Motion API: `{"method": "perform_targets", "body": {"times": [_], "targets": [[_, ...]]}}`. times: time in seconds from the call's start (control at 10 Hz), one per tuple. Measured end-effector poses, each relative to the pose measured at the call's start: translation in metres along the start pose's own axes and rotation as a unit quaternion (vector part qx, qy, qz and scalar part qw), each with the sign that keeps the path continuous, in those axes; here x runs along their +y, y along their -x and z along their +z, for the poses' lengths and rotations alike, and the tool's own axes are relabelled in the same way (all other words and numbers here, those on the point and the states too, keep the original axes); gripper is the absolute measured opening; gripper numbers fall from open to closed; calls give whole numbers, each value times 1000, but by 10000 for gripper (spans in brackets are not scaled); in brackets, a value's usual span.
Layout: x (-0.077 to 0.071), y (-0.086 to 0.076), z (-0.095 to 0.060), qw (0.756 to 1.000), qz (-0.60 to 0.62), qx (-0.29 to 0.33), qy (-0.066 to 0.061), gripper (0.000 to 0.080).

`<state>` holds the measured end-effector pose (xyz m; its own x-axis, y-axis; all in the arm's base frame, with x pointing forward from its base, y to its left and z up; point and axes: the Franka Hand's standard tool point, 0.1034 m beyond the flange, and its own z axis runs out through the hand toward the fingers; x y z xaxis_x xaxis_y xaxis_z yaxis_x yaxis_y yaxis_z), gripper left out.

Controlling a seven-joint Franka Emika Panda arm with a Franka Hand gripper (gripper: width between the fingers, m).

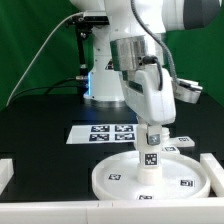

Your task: Assemble round table

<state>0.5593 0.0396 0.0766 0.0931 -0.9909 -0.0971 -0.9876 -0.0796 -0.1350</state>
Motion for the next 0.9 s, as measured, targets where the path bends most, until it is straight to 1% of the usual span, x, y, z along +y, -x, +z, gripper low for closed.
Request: {"method": "perform_targets", "body": {"times": [0.1, 0.2, 0.3, 0.5, 0.6, 0.7, 0.8, 0.9], "targets": [[0, 0, 0, 1000, -11, 0, 0, 406], [0, -1, 0, 998, -69, 0, 0, 546], [0, -4, 0, 990, -140, 0, 0, 630], [3, 0, 1, 948, -318, -5, 7, 644], [4, 2, 1, 937, -350, -5, 7, 644], [4, 1, 1, 926, -378, -5, 8, 649], [4, 1, 1, 919, -393, -5, 8, 649], [3, 1, 1, 884, -467, -1, 10, 649]]}}
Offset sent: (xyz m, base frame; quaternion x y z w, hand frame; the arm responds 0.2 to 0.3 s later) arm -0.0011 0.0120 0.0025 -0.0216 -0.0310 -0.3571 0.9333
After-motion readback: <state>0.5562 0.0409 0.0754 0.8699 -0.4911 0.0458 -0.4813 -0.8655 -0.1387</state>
